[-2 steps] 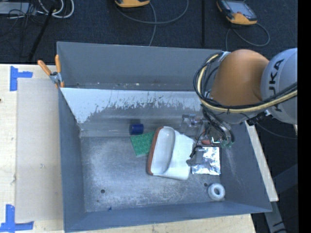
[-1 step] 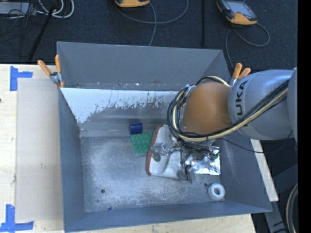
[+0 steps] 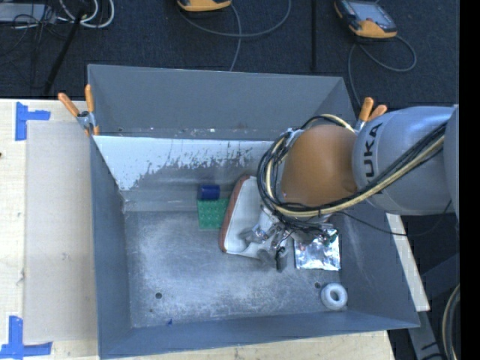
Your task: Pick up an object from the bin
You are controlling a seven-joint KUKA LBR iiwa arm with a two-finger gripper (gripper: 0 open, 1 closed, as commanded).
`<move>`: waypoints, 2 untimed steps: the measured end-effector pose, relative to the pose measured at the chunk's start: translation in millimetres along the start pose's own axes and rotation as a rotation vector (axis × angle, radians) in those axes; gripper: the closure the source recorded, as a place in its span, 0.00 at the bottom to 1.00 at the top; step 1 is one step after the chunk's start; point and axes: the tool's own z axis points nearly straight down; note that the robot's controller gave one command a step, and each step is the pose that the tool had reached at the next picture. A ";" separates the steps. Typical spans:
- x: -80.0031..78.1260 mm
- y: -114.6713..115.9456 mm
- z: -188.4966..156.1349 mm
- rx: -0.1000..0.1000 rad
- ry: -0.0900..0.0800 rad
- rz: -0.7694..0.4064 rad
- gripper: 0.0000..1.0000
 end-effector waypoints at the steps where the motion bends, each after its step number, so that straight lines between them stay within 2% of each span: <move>1: 17.4 22.6 -33.3 0.004 -0.006 0.049 1.00; 2: 14.7 13.4 -144.1 0.010 -0.013 0.107 1.00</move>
Offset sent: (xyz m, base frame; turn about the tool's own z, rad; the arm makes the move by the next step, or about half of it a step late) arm -0.0274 0.0050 0.0326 0.0483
